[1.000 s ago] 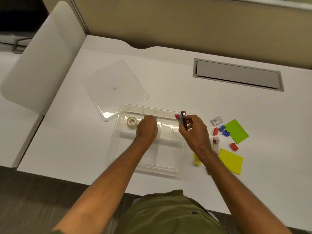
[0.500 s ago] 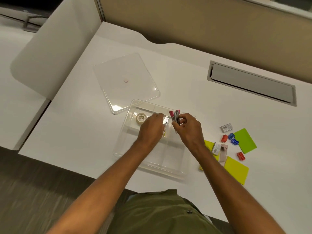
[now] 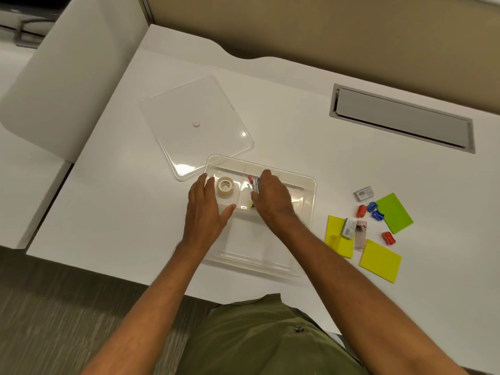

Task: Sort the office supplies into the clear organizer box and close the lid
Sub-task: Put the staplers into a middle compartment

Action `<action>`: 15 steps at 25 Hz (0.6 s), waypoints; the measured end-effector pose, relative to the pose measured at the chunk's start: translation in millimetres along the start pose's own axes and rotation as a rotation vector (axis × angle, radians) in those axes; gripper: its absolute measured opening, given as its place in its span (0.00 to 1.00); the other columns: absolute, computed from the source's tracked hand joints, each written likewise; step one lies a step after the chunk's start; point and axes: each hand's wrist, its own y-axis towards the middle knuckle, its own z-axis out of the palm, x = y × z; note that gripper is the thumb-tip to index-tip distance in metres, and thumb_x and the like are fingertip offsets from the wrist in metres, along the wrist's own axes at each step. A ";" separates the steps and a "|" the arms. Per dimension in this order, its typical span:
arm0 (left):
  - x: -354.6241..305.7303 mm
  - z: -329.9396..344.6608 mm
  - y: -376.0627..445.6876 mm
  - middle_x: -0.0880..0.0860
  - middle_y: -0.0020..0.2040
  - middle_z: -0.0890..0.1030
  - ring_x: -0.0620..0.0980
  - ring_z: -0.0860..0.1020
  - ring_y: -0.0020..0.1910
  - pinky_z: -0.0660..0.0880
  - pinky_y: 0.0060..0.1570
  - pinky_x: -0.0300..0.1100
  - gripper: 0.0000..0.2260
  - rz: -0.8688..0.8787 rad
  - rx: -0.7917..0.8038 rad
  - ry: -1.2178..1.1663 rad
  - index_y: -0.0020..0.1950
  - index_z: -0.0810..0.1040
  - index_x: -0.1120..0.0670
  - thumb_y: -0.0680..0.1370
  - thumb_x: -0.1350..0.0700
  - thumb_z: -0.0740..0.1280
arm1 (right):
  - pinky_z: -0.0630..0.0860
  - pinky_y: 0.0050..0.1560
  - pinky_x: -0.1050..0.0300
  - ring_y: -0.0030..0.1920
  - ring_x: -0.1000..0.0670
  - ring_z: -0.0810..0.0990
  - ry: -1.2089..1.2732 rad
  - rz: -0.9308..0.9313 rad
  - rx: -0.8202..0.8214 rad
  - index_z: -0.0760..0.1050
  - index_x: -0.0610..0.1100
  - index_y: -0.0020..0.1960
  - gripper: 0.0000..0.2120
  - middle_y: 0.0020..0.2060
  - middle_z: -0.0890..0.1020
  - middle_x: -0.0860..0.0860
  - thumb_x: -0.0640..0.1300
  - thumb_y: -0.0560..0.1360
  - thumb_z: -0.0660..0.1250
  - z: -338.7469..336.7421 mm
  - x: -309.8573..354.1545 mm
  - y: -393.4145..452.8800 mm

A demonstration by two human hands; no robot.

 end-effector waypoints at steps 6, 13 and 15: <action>-3.2 -1.4 0.8 0.59 0.79 0.61 0.59 0.61 0.78 0.67 0.72 0.54 0.39 -0.034 0.023 -0.023 0.77 0.62 0.57 0.73 0.42 0.74 | 0.75 0.48 0.51 0.54 0.39 0.81 0.082 0.104 0.047 0.69 0.39 0.63 0.19 0.56 0.80 0.41 0.46 0.77 0.69 15.0 10.0 9.8; -2.8 -1.9 2.0 0.59 0.79 0.61 0.59 0.61 0.77 0.68 0.71 0.54 0.38 -0.031 0.025 -0.012 0.77 0.63 0.57 0.73 0.43 0.74 | 0.74 0.47 0.52 0.54 0.40 0.82 0.015 0.060 0.036 0.71 0.39 0.61 0.17 0.54 0.82 0.42 0.50 0.79 0.69 27.8 9.3 18.0; -3.4 -2.1 2.4 0.59 0.79 0.61 0.59 0.61 0.77 0.68 0.71 0.54 0.38 -0.036 0.032 -0.005 0.76 0.63 0.57 0.73 0.42 0.74 | 0.72 0.45 0.53 0.53 0.40 0.82 0.011 0.036 0.035 0.72 0.39 0.60 0.15 0.53 0.82 0.42 0.47 0.79 0.68 27.1 5.4 17.0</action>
